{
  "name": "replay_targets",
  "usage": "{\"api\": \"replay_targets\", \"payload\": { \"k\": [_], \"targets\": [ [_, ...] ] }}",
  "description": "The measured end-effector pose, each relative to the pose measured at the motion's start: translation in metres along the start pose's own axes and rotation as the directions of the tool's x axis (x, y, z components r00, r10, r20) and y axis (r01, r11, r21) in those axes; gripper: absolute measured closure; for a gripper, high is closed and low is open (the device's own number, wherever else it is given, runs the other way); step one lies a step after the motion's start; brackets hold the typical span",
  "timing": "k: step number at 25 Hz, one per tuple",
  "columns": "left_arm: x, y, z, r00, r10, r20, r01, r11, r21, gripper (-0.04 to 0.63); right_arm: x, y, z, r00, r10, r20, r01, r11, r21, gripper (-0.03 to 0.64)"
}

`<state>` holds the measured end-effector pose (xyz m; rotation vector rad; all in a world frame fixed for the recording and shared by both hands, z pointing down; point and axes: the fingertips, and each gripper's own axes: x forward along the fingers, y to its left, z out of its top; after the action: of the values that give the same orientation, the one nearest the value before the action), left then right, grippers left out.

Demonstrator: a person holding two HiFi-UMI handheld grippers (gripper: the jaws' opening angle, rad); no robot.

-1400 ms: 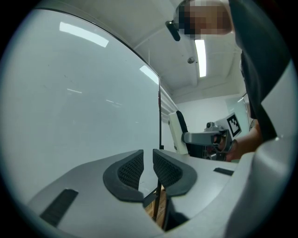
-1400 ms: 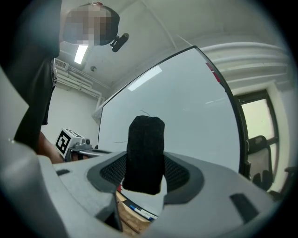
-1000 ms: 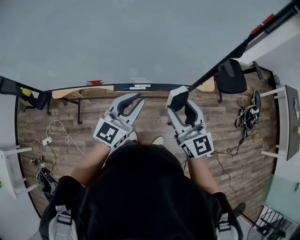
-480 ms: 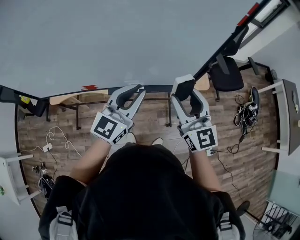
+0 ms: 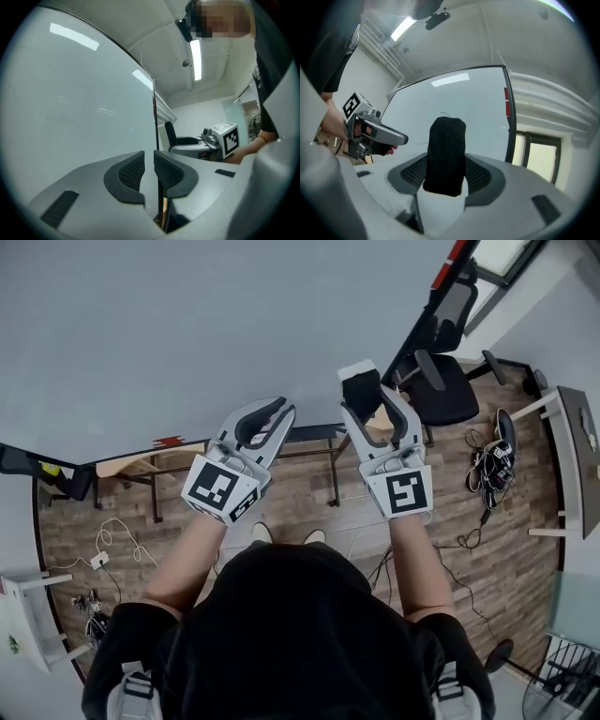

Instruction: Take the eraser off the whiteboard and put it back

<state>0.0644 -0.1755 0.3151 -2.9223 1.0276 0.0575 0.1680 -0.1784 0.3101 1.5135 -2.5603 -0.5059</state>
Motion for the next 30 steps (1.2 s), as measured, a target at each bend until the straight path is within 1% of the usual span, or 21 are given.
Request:
{"api": "replay_targets", "payload": {
  "k": [4,12,15,20,24,30],
  "targets": [
    [0.025,-0.001,0.011,1.000,0.000,0.017,0.000,1.000,0.017,0.538,0.011,-0.027,-0.001,1.000,-0.029,-0.005,0.029,0.998,-0.053,0.385],
    [0.061,0.005,0.037,0.998,-0.015,0.068,0.012,0.999,0.039,0.538,0.032,-0.071,0.012,0.994,-0.102,0.048,0.105,0.993,-0.046,0.385],
    [0.071,0.004,0.046,0.996,-0.027,0.083,0.024,0.999,0.037,0.538,0.038,-0.083,0.019,0.990,-0.127,0.065,0.130,0.991,-0.044,0.385],
    [0.086,0.001,0.049,0.995,-0.046,0.087,0.043,0.998,0.036,0.538,0.047,-0.099,0.023,0.983,-0.161,0.089,0.163,0.987,-0.014,0.385],
    [0.089,0.003,0.051,0.995,-0.053,0.088,0.050,0.998,0.035,0.538,0.053,-0.106,0.023,0.978,-0.189,0.086,0.189,0.982,0.018,0.385],
    [0.087,0.005,0.045,0.996,-0.049,0.080,0.047,0.999,0.028,0.538,0.055,-0.106,0.020,0.973,-0.217,0.084,0.216,0.976,0.015,0.385]
  ]
}}
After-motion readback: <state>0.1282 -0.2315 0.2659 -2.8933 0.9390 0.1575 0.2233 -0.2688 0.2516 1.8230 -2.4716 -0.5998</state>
